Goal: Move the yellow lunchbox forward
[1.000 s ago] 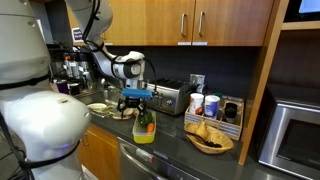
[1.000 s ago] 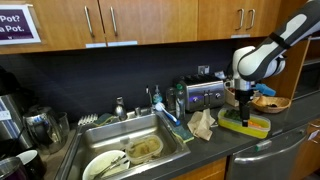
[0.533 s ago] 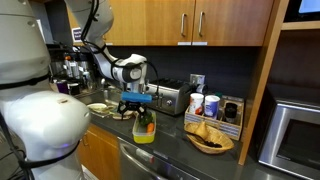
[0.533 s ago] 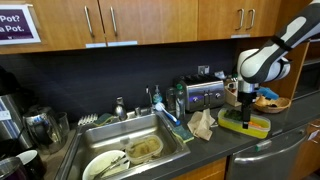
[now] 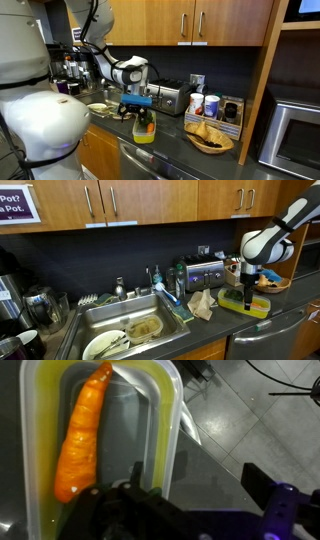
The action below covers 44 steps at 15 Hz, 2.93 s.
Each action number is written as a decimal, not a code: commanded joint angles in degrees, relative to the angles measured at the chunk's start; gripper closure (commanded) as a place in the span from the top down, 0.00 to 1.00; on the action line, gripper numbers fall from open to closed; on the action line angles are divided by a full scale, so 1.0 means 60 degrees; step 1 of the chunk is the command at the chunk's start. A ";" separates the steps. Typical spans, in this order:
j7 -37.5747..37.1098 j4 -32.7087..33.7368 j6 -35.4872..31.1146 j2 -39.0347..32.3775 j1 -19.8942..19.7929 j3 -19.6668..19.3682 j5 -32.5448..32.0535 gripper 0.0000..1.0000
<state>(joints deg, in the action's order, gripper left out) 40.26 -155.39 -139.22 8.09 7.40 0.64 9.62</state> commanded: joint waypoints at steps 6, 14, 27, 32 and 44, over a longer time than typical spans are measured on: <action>0.0395 -0.0392 -0.0666 0.0205 0.0070 -0.0052 0.0322 0.69; 0.0900 -0.0495 -0.0998 0.0236 0.0107 -0.0071 0.0373 0.08; 0.1065 -0.0376 -0.1084 0.0204 0.0136 -0.0087 0.0574 0.02; 0.1328 -0.0192 -0.1299 0.0133 0.0036 -0.0179 0.0484 0.02; 0.2593 0.0388 -0.1836 -0.0424 -0.0323 -0.0739 0.0596 0.02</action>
<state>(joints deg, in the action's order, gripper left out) 52.76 -154.24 -149.37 6.66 5.97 -3.49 11.53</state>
